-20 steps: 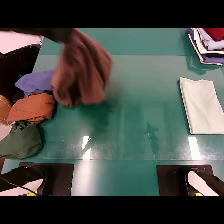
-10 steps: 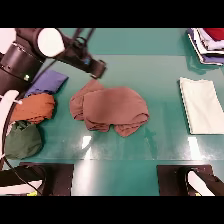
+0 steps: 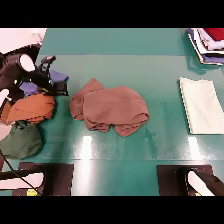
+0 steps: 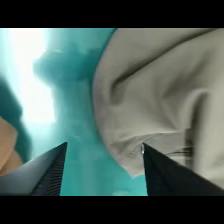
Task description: Fold the shirts.
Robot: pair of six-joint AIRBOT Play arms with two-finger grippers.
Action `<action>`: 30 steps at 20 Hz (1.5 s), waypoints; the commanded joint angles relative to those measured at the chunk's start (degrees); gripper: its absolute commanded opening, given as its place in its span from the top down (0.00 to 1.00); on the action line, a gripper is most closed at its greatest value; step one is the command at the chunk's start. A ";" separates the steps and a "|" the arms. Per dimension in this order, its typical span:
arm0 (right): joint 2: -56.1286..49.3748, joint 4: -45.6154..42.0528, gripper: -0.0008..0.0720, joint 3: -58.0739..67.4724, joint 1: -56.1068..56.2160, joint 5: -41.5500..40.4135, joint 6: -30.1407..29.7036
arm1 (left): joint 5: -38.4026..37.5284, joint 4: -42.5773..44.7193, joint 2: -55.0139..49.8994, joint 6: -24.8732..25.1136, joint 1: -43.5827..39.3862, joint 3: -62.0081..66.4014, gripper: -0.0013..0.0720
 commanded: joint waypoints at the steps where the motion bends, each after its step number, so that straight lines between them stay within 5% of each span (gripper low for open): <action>1: -1.05 0.04 0.96 0.07 0.02 0.90 0.04 | 7.89 -10.99 -0.11 4.11 5.46 -9.66 0.23; 11: -6.14 1.68 0.96 0.04 3.15 4.33 0.04 | 16.41 -17.79 -4.11 6.27 1.03 -14.69 0.24; 12: -6.23 1.29 0.96 0.04 3.67 4.31 0.04 | 16.79 -17.99 -4.20 6.19 0.70 -14.69 0.33; 15: -6.23 -0.20 0.96 0.04 3.58 5.51 0.09 | 14.97 -17.88 -3.43 6.27 1.44 -11.89 0.95; 21: -6.23 -4.22 0.96 -15.21 3.72 11.04 1.29 | 12.20 -14.58 2.38 6.34 3.91 -0.02 0.95; 22: -6.23 -3.98 0.92 -20.41 4.35 9.88 1.29 | 12.22 -14.60 3.06 6.34 3.91 1.25 0.95; 24: -7.37 -3.21 0.29 -31.36 6.47 5.55 1.20 | 12.24 -14.62 3.28 6.32 3.91 2.56 0.95; 30: -22.16 15.15 0.28 -43.69 18.91 -12.11 -9.31 | 12.17 -14.45 3.21 6.32 3.74 2.43 0.95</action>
